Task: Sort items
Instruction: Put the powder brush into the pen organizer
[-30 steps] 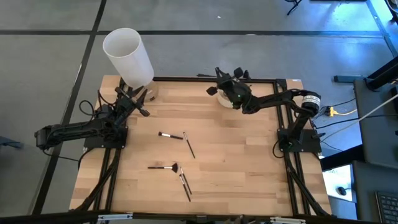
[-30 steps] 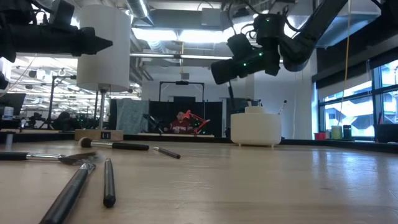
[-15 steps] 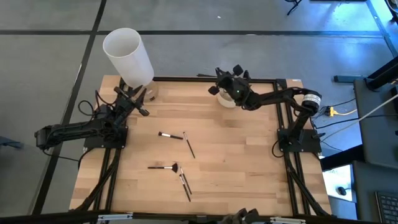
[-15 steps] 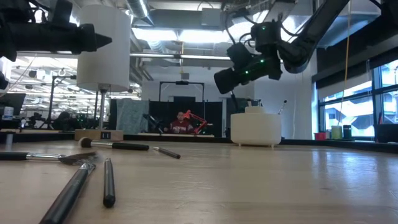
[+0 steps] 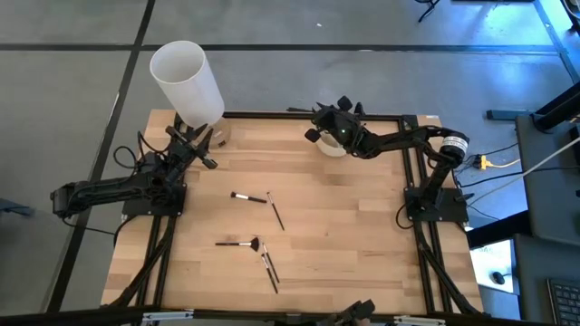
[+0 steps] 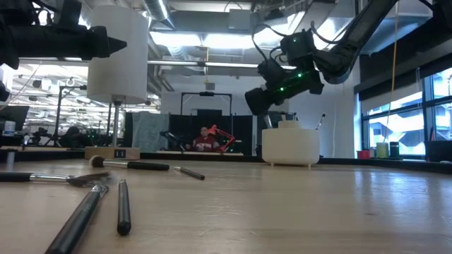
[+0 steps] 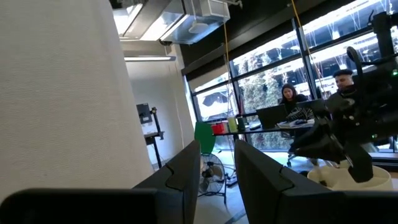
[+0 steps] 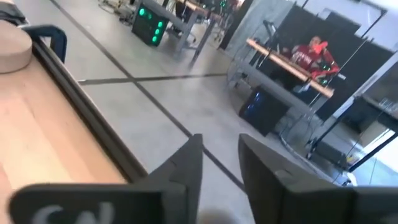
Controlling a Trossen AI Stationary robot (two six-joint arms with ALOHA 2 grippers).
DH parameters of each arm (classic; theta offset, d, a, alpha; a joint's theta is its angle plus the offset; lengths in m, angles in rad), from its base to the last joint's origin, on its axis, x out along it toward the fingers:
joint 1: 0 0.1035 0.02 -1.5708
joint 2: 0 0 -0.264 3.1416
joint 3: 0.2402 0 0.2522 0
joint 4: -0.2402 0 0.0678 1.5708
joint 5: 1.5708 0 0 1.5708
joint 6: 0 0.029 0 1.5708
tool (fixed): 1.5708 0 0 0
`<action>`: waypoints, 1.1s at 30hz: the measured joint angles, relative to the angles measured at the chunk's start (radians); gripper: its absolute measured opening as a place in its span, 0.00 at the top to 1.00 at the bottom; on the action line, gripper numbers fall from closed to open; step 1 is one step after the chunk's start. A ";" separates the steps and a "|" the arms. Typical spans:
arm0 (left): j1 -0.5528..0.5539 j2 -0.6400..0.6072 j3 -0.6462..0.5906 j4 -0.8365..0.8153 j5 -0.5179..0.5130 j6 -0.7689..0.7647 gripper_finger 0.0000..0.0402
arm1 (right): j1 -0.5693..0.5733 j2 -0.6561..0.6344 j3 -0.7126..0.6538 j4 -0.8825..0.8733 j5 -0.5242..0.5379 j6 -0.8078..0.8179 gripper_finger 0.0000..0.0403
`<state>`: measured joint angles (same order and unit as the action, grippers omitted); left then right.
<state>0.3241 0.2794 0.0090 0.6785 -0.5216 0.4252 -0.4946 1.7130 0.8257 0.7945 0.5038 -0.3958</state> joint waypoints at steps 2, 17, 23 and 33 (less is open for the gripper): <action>0.000 0.000 0.000 0.000 0.000 0.000 0.76 | 0.007 0.000 0.000 -0.006 0.001 0.016 0.67; -0.001 0.000 0.000 -0.001 0.000 -0.003 0.76 | 0.335 -0.044 0.095 -0.304 -0.039 0.205 0.61; 0.000 0.000 0.000 0.013 0.001 -0.003 0.76 | 0.415 0.019 0.345 -0.778 -0.186 0.464 0.61; 0.000 0.000 0.000 0.059 0.022 0.045 0.76 | 0.436 0.380 0.758 -0.883 -0.417 0.474 0.61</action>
<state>0.3244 0.2794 0.0086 0.7377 -0.4993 0.4704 -0.0586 2.0934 1.5834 -0.0880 0.0864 0.0782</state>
